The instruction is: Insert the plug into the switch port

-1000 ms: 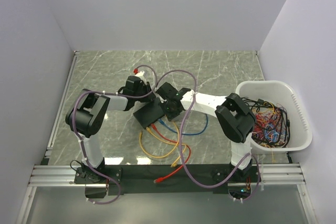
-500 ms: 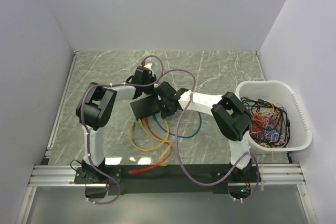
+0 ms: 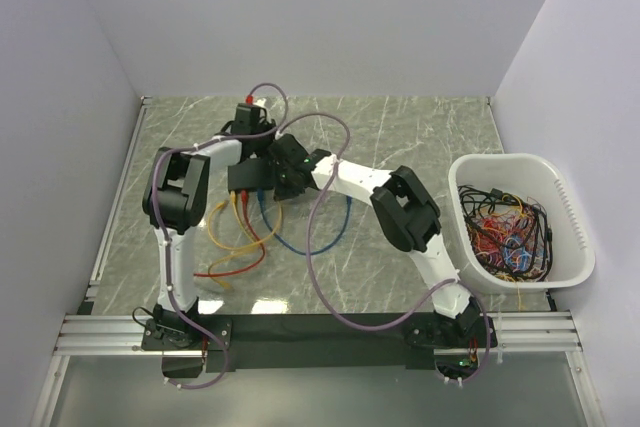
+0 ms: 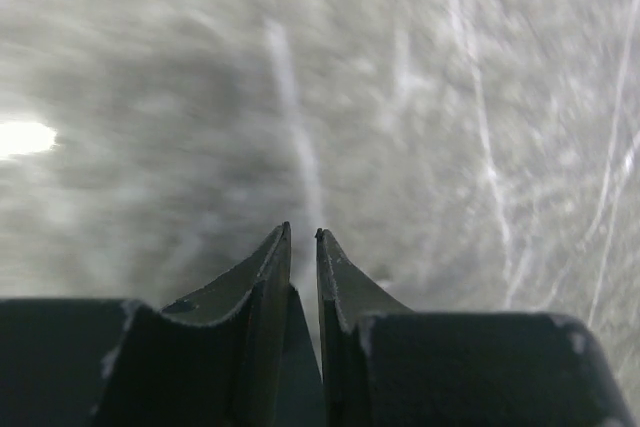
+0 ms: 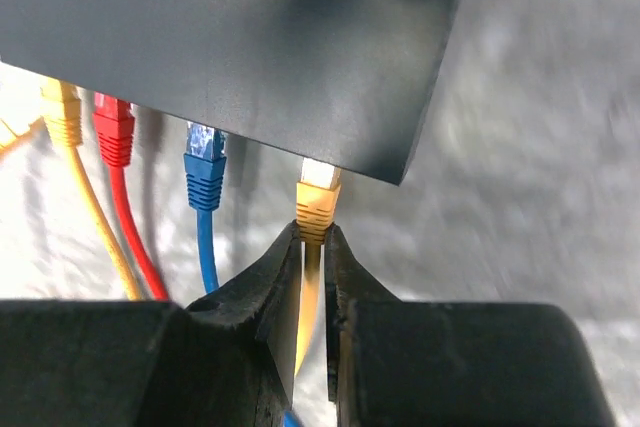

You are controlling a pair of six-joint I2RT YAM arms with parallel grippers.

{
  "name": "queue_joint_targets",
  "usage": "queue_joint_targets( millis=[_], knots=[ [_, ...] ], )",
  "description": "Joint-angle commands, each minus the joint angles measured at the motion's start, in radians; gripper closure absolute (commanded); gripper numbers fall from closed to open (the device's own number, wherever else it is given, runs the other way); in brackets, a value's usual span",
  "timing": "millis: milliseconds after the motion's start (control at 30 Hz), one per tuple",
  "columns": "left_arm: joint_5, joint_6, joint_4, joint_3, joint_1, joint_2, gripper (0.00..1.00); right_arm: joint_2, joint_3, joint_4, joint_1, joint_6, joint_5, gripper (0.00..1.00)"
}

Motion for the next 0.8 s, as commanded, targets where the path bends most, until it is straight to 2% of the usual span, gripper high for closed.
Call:
queue_joint_targets(
  millis=[0,133,200,300,333,433,600,767],
  knots=[
    [0.016,-0.01,-0.104,0.023,0.026,0.013,0.77,0.039,0.176,0.064,-0.041,0.041,0.044,0.98],
    [-0.015,-0.04,-0.081,0.035,0.051,0.018,0.77,0.11,0.299,0.046,-0.055,0.048,-0.005,0.96],
    [-0.041,-0.043,-0.098,0.075,0.063,0.03,0.76,0.14,0.352,0.055,-0.055,0.037,-0.045,0.9],
    [-0.084,-0.042,-0.129,0.145,0.078,0.05,0.74,0.133,0.34,0.084,-0.05,0.026,-0.053,0.71],
    [-0.093,-0.043,-0.135,0.164,0.081,0.055,0.73,0.122,0.305,0.096,-0.051,0.025,-0.051,0.59],
    [-0.122,-0.054,-0.144,0.228,0.095,0.059,0.68,0.081,0.245,0.121,-0.053,0.011,-0.027,0.45],
    [-0.167,-0.068,-0.172,0.294,0.115,0.053,0.58,0.024,0.193,0.112,-0.053,-0.017,-0.01,0.38],
    [-0.23,-0.056,-0.149,0.288,0.121,-0.052,0.47,-0.115,-0.015,0.184,-0.053,-0.034,0.026,0.36]
  ],
)
